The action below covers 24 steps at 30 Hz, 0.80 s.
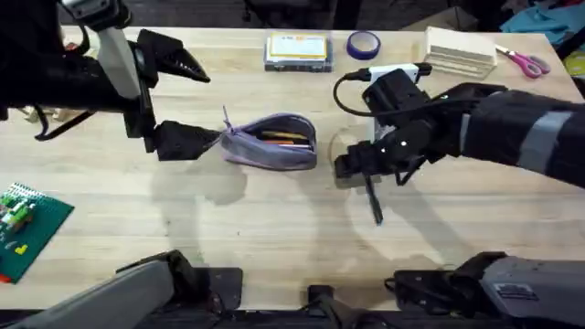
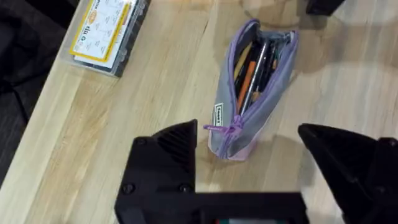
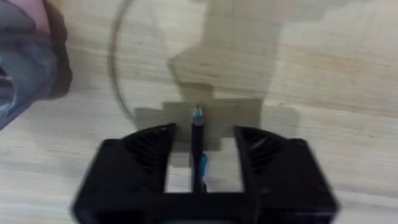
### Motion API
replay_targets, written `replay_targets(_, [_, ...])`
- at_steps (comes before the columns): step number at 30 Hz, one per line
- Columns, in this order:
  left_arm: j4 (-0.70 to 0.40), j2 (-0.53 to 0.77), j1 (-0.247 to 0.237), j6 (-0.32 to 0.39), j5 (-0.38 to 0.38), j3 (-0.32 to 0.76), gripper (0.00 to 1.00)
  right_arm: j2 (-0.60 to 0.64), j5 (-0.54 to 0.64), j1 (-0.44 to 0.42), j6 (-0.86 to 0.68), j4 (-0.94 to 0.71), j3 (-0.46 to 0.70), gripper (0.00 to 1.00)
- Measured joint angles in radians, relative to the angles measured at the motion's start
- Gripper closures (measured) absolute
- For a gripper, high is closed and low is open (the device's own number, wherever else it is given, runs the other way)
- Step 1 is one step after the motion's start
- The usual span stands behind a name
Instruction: Unzip the bag, pick up the pens from the table one at a time and place them inside, then zip the bag closed.
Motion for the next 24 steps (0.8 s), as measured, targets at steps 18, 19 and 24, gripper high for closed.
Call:
replay_targets(18, [0.0,0.0,0.0,0.0,0.0,0.0,0.007,0.007,0.012,-0.006,-0.006,0.014,0.023,0.967])
replay_targets(19, [0.0,0.0,0.0,0.0,0.0,0.0,0.007,0.007,0.001,-0.005,-0.028,0.013,0.068,0.97])
replay_targets(24, [0.0,0.0,0.0,0.0,0.0,0.0,0.007,-0.049,-0.012,-0.005,-0.13,0.017,0.277,0.97])
